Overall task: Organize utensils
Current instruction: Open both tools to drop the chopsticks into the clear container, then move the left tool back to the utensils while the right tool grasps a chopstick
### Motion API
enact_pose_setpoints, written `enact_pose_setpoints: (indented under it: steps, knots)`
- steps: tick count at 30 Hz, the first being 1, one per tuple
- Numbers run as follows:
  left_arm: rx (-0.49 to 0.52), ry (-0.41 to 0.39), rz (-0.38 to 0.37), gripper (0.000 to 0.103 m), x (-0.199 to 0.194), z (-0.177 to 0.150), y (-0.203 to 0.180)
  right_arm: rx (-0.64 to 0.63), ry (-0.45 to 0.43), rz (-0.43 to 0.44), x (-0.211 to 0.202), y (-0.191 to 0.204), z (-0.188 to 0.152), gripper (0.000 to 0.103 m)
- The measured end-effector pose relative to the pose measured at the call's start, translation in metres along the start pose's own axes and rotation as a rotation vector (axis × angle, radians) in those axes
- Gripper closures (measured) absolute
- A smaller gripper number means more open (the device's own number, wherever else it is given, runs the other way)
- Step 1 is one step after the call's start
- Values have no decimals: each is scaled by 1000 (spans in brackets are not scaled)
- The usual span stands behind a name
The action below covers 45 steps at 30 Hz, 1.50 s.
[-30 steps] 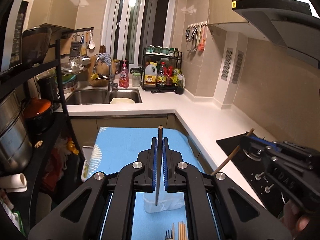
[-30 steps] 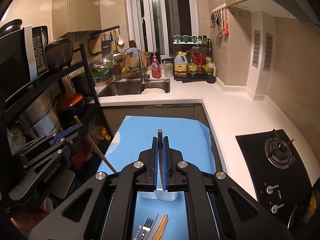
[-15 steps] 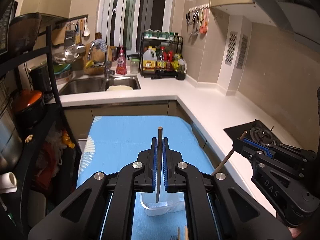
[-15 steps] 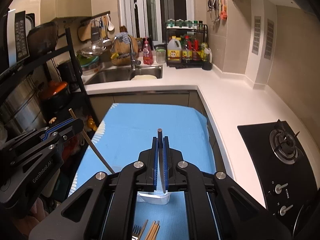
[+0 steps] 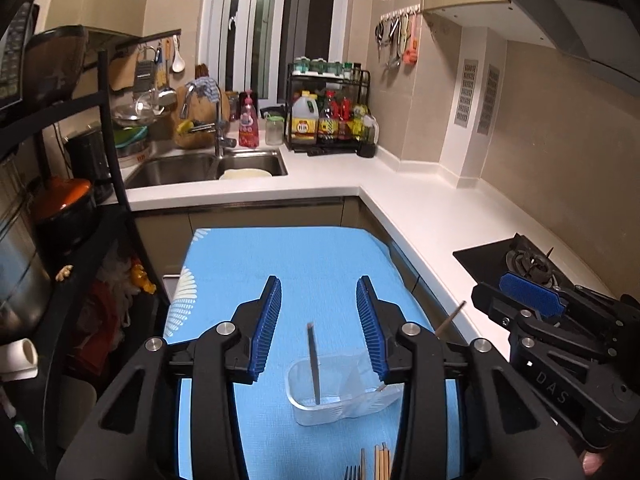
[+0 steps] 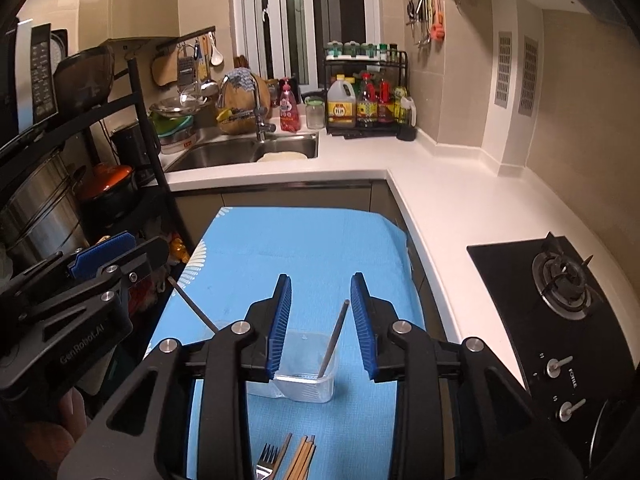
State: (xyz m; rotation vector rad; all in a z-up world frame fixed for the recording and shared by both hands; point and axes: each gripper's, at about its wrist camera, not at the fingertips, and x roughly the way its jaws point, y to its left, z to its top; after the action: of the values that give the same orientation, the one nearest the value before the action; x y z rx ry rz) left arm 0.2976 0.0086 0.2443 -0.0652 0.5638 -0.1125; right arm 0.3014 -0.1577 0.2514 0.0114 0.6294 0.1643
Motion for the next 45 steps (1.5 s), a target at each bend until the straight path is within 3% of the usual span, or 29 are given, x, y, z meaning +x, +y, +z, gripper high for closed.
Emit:
enact_pose_setpoints:
  steps: [5,9,19,20,21,22,27,32,38,42,45]
  knots:
    - [17,-55,-9,65,-36,-13,-1,1,-62,8,-41,-1,-10,70]
    - [23,-99,-19,75,-66,-35,3,5,-94,18,-69,-3,-32,70]
    - [-2,-96,-20,89,-98,-143,8,27,-120,22,-101,1,-136,71]
    - [-7,-90,-19,90,-99,-155,9,33,-118,22,-101,1,-150,75]
    - [-13,-78,-17,92,-98,-170,10,39,-116,23,-101,1,-162,93]
    - [-25,-66,-16,93,-96,-185,11,48,-105,35,-99,1,-173,103]
    - [-130,32,-29,96,-87,-258,22,100,-28,71,-86,0,-239,103]
    - [-144,103,-35,96,-82,-312,19,143,61,91,-69,3,-293,99]
    - [-173,152,-70,96,-82,-346,19,167,154,100,-48,9,-333,99]
    - [-133,180,-108,95,-78,-360,4,176,210,110,-34,14,-344,98]
    - [-105,175,-119,95,-77,-362,-4,152,227,110,-29,20,-347,89]
